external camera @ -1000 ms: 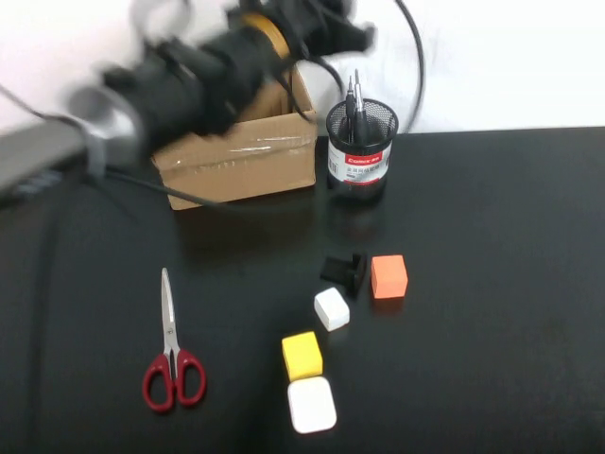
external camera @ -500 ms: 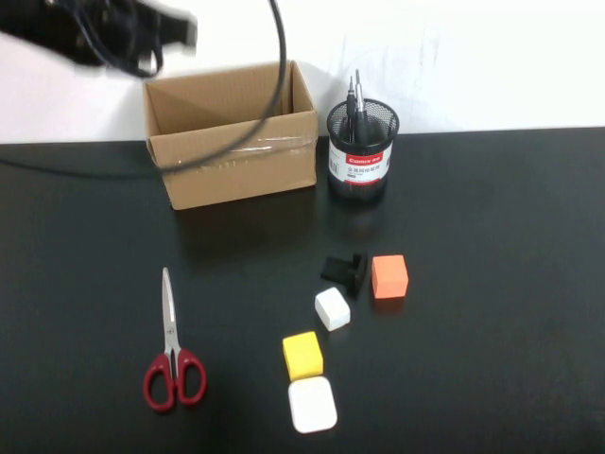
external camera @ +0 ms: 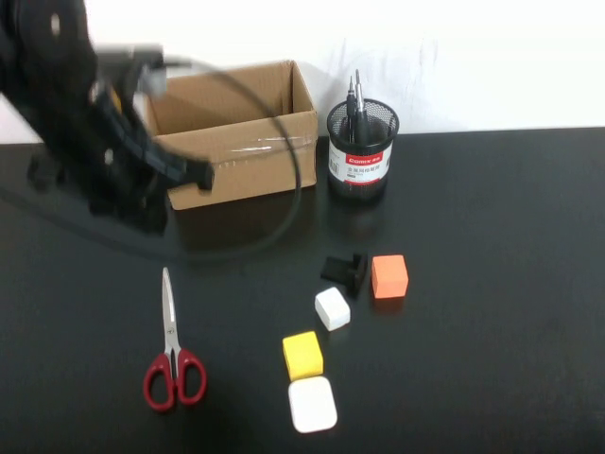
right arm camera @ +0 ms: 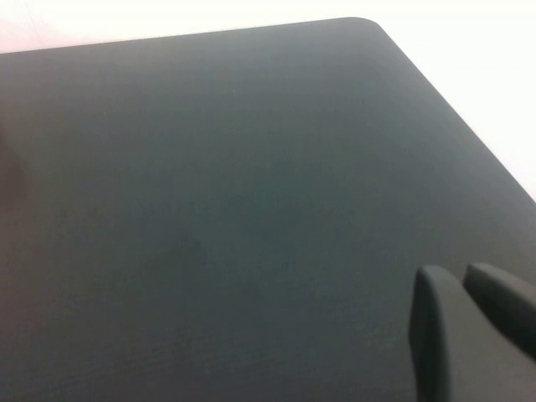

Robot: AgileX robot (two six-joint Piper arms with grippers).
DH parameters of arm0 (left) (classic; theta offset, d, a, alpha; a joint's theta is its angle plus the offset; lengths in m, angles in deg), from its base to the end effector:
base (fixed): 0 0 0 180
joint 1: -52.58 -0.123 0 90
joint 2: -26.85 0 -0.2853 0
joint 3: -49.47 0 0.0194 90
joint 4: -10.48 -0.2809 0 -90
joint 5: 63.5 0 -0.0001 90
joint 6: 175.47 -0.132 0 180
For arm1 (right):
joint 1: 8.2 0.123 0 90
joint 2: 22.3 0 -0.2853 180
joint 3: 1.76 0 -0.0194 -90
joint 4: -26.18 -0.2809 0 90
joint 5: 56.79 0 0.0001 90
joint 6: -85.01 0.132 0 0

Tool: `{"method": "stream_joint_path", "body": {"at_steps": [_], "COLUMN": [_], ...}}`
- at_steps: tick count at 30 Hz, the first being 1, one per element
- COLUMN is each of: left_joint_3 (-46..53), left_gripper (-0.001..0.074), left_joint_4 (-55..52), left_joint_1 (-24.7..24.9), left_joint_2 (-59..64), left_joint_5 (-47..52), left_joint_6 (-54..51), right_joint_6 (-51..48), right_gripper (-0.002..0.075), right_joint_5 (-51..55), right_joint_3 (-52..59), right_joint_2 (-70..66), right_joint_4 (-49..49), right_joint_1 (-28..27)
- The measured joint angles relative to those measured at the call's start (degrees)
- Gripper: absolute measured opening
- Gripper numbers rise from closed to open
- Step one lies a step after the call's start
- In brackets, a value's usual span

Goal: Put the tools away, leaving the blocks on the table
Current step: Pick up the scissors from the table

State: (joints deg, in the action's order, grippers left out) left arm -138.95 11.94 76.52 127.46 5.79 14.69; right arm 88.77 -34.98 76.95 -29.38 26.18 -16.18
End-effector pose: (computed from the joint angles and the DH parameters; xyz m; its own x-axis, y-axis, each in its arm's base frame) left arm 0.3422 -0.1554 0.2869 -0.9280 0.2094 -0.3081 0.2449 0.9662 -0.0811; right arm 0.1202 -0.0169 0.1581 -0.2897 0.1068 -0.9511 0.1582 0.9854 0.0625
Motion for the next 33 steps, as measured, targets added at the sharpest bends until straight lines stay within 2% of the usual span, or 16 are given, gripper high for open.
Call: {"method": "stream_joint_path", "body": {"at_steps": [7,12,15,21,25,28,30,32,33], "left_joint_3": [15.81,18.67,18.67,18.67,18.67,18.18,17.89,17.69,17.55], "left_gripper": [0.0000,0.0020,0.0098,0.0342,0.0398,0.0380,0.0282,0.0130,0.0093], "left_joint_4": [0.11,0.01,0.01,-0.36,-1.79,-1.78,-1.92,-2.16,-2.18], "left_joint_1": [0.00,0.00,0.00,0.00,0.00,0.00,0.00,0.00,0.00], "left_joint_2": [-2.16,1.09,4.36,11.27,15.74,16.66,17.12,17.63,17.64], "left_joint_5": [-7.38,-12.60,-15.32,-18.19,-19.25,-19.46,-19.46,-19.59,-19.48], "left_joint_6": [7.82,11.57,13.53,15.85,15.96,15.96,15.78,13.59,12.74], "right_joint_6": [0.00,0.00,0.00,0.00,0.00,0.00,0.00,0.00,0.00], "right_gripper": [-0.0008,-0.0008,-0.0008,-0.0008,-0.0008,-0.0008,-0.0008,-0.0008,-0.0008], "right_joint_5": [0.00,0.00,0.00,0.00,0.00,0.00,0.00,0.00,0.00], "right_joint_3": [0.00,0.00,0.00,0.00,0.00,0.00,0.00,0.00,0.00], "right_joint_2": [0.00,0.00,0.00,0.00,0.00,0.00,0.00,0.00,0.00], "right_joint_4": [0.00,0.00,0.00,0.00,0.00,0.00,0.00,0.00,0.00], "right_joint_1": [0.00,0.00,0.00,0.00,0.00,0.00,0.00,0.00,0.00]}}
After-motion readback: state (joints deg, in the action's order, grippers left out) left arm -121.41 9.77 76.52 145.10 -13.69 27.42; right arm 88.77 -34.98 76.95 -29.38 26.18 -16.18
